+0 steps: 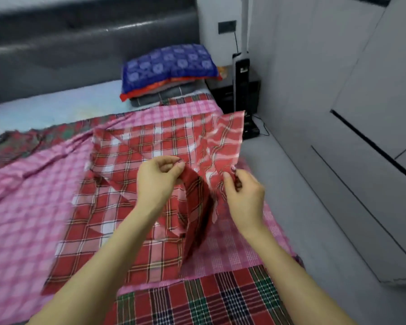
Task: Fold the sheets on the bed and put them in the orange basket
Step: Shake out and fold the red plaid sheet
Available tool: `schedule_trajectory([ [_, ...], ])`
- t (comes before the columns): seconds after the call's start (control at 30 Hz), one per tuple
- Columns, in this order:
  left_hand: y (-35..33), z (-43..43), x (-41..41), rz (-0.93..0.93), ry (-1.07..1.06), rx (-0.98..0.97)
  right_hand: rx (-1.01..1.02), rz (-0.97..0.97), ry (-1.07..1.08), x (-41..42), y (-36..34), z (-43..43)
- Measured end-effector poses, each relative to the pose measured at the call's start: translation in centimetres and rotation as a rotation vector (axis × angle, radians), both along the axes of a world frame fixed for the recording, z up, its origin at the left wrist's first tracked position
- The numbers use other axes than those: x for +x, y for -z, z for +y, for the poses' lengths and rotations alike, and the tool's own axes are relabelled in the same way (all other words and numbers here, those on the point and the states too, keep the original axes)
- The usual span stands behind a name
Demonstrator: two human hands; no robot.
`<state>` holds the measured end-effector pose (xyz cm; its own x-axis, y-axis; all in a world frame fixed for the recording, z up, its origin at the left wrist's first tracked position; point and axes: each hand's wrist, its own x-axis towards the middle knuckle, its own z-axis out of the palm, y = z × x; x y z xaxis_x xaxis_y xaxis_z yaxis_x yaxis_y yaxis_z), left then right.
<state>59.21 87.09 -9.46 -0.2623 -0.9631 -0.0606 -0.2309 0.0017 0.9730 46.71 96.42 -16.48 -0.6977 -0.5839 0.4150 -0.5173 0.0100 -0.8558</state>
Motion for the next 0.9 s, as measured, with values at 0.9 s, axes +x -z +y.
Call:
schedule_trajectory([
  [0.9, -28.9, -3.1, 37.8, -0.252, -0.536, -0.741, -0.210, -0.157, -0.160, 23.5, -26.2, -0.3],
])
